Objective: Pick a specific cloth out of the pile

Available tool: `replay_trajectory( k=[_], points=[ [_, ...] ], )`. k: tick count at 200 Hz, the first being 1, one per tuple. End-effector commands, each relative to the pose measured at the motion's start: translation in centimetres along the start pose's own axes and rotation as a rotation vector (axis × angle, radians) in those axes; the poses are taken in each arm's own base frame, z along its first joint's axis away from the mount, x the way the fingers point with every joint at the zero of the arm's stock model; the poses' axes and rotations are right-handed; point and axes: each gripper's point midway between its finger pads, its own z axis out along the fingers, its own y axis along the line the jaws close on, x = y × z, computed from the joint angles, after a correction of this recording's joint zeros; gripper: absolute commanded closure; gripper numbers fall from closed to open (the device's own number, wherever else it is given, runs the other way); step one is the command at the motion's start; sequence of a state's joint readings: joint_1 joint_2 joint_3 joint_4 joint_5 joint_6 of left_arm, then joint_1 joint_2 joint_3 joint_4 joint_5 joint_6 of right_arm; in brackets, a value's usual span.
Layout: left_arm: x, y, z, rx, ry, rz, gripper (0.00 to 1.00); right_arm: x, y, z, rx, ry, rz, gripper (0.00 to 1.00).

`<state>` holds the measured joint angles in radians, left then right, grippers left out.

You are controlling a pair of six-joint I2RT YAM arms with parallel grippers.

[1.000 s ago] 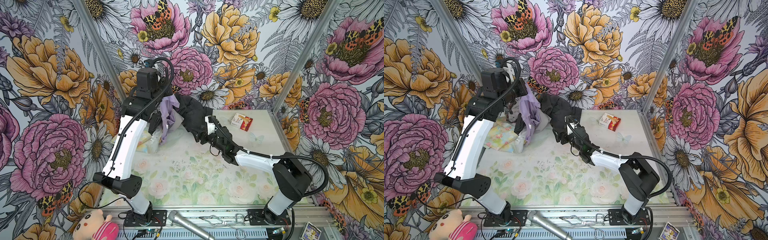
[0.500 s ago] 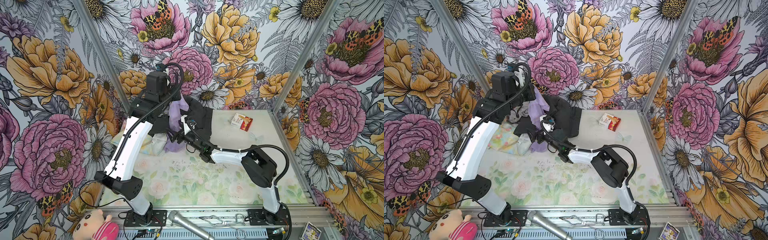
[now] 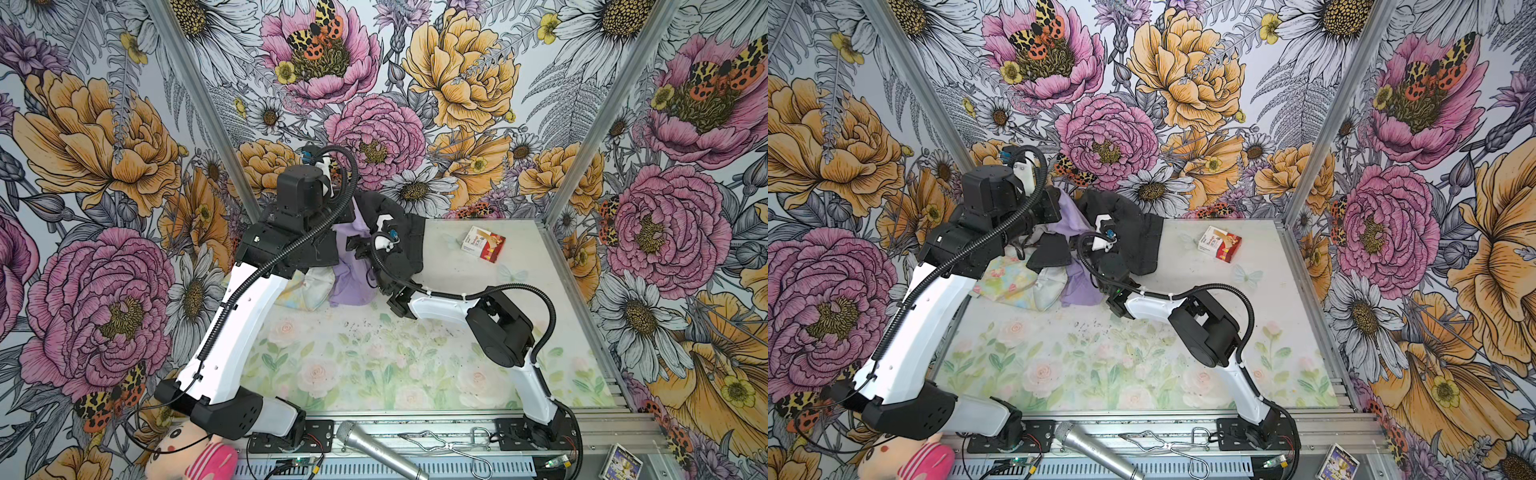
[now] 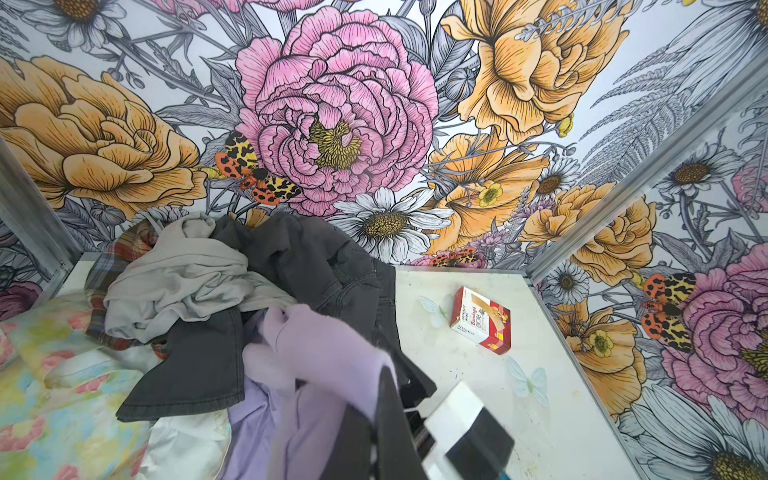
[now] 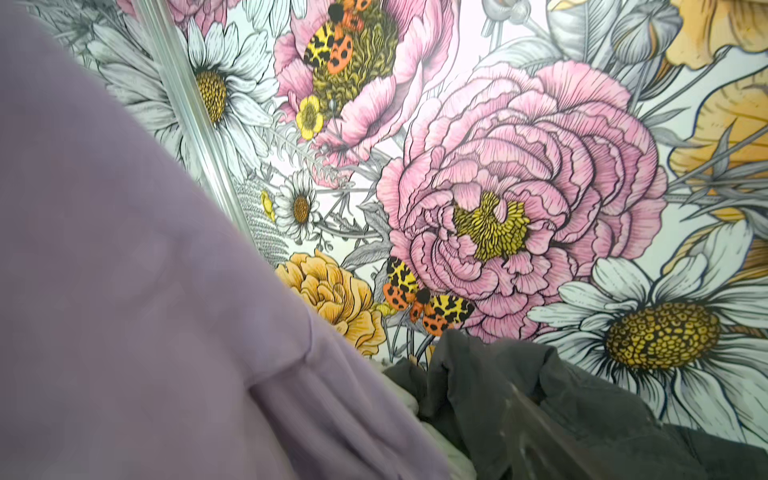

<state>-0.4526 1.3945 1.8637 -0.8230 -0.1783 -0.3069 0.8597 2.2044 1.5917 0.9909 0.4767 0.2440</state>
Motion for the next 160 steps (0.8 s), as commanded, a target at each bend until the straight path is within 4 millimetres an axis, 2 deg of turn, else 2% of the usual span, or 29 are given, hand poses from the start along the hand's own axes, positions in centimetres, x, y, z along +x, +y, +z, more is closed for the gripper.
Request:
replay_trajectory(
  k=[1,14,30,36,53,60,69,82,87,90,95,131,143,160],
  points=[
    [-1.0,-0.3,-2.0,0.034,-0.090,-0.055,1.00,0.5,-1.0,1.4,0.026,-0.015,-0.011,0.04],
    [0.3,0.0,-2.2,0.042,-0.072,-0.072,1.00,0.5,-0.7,2.1,-0.001,-0.022,-0.004,0.04],
    [2.0,0.4,-2.2,0.049,-0.039,-0.084,1.00,0.6,-0.1,2.8,-0.062,-0.016,0.010,0.12],
    [2.6,0.6,-2.2,0.042,-0.028,-0.086,1.00,0.5,0.2,2.9,-0.085,-0.012,0.012,0.21],
    [4.1,1.7,-2.1,0.009,-0.012,-0.090,1.00,0.0,0.7,3.1,-0.131,-0.004,0.010,0.56],
    [4.6,2.3,-2.2,-0.004,-0.008,-0.097,1.00,-0.2,0.9,3.1,-0.150,0.000,0.014,0.64],
    [5.3,2.8,-2.1,-0.014,-0.003,-0.109,1.00,-0.5,1.0,2.9,-0.160,0.006,0.026,0.82],
    [6.3,3.6,-1.9,-0.026,0.008,-0.124,1.00,-1.3,1.5,2.6,-0.180,0.015,0.050,1.00],
    [6.9,4.0,-1.7,-0.034,0.016,-0.130,1.00,-1.5,1.6,2.5,-0.190,0.018,0.059,1.00],
    [7.2,4.1,-1.6,-0.036,0.021,-0.130,1.00,-2.0,0.2,3.0,-0.173,0.012,0.054,1.00],
    [7.8,4.6,-1.4,-0.050,0.032,-0.132,1.00,-2.5,0.0,3.0,-0.177,0.013,0.062,1.00],
    [11.4,7.7,0.3,-0.109,0.084,-0.174,1.00,-5.5,0.9,3.1,-0.229,0.095,0.123,1.00],
    [12.0,8.6,0.5,-0.137,0.085,-0.179,0.87,-6.3,1.1,3.3,-0.228,0.132,0.138,1.00],
    [12.8,9.5,1.0,-0.179,0.092,-0.162,0.62,-7.5,1.4,3.6,-0.216,0.179,0.149,1.00]
  ],
)
